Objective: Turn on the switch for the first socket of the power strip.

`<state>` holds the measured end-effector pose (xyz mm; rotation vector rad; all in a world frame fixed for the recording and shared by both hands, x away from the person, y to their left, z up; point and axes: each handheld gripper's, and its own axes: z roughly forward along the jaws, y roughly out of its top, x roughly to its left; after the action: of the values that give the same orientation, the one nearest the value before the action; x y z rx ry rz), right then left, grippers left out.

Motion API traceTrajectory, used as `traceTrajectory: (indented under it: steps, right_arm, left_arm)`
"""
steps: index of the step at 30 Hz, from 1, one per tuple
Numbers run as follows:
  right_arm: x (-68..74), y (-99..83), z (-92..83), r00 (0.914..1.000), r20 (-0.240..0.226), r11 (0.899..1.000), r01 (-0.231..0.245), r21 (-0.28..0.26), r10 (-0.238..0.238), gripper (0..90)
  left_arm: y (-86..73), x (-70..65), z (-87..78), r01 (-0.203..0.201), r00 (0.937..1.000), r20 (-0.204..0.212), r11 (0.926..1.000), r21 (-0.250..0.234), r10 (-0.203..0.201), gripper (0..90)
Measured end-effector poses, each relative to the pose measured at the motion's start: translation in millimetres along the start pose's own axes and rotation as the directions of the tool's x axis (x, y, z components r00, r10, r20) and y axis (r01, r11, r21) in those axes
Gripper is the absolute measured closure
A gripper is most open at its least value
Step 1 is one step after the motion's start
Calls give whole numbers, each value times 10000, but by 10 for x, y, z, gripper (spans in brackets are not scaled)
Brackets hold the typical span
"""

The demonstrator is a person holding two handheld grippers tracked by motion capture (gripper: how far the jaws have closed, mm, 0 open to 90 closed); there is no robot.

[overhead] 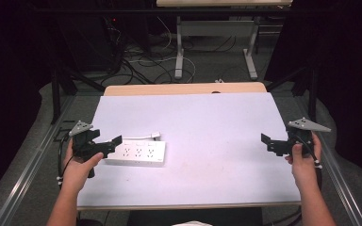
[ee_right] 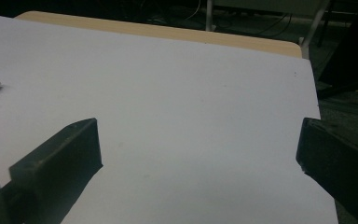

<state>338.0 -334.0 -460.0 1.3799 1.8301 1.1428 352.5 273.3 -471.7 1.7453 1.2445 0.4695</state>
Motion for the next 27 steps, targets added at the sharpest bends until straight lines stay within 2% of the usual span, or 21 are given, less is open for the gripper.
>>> traceTrajectory:
  steps: [1, 6, 7, 10, 15, 19, 21, 27]
  right_arm:
    - [-4, -2, 10, 10000, 6, 10000, 93, 15, -93, 0]
    - [-5, -16, 37, 10000, -87, 10000, -47, 86, 48, 0]
    - [4, -20, 30, 9997, -57, 9996, -216, 156, 217, 0]
    - [2, -31, 29, 9999, 19, 9999, -126, 88, 125, 0]
    - [-2, -14, -32, 9997, 224, 9999, 50, 102, -52, 0]
    - [-5, -11, -64, 9999, 96, 10000, -47, 87, 46, 0]
    - [-5, -12, -62, 9999, 90, 9999, -58, 83, 58, 0]
    - [6, -18, -43, 9999, -95, 9996, 146, 252, -143, 0]
  left_arm:
    - [-3, 8, -3, -20, 10000, -29, 10000, 37, 20, 4]
    - [-16, 32, -7, 81, 9999, -142, 9999, 152, -79, 5]
    - [-13, 34, -10, 103, 9999, -126, 9999, 136, -101, 5]
    - [-3, 35, -13, 191, 9997, -129, 9997, 152, -189, 7]
    - [21, 34, 12, 116, 9998, -189, 9997, 205, -112, 9]
    - [33, 28, 37, 107, 9999, -132, 9996, 264, -103, 27]
    - [45, 16, 47, -27, 10000, -79, 9994, 358, 30, 29]
    - [119, 14, 47, -189, 9997, -131, 9989, 439, 194, 58]
